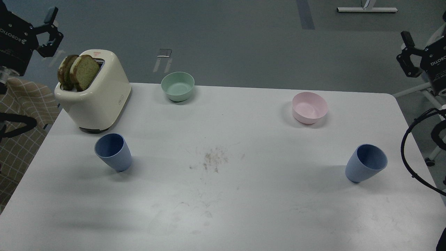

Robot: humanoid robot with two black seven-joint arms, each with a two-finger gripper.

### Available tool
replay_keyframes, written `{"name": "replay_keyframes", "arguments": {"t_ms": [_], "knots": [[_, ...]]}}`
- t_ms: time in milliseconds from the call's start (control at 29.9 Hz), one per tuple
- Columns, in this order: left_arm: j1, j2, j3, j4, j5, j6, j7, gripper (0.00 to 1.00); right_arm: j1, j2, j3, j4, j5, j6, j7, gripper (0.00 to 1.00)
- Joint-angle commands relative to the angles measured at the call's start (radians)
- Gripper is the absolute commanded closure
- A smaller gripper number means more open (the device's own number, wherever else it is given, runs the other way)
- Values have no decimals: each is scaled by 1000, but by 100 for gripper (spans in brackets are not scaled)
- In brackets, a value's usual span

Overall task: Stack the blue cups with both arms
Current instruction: 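Lower the left hand from beside the toaster toward the nearby blue cup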

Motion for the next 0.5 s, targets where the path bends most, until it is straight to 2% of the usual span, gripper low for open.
{"name": "replay_keyframes", "arguments": {"t_ms": [0,469], "knots": [[-3,-13,1,1,3,1,-2,2,-3,-5,22,1,0,0,1,0],[-13,-36,-12,21,-4,10,7,2,-9,-64,33,-12,0,0,0,0]]}}
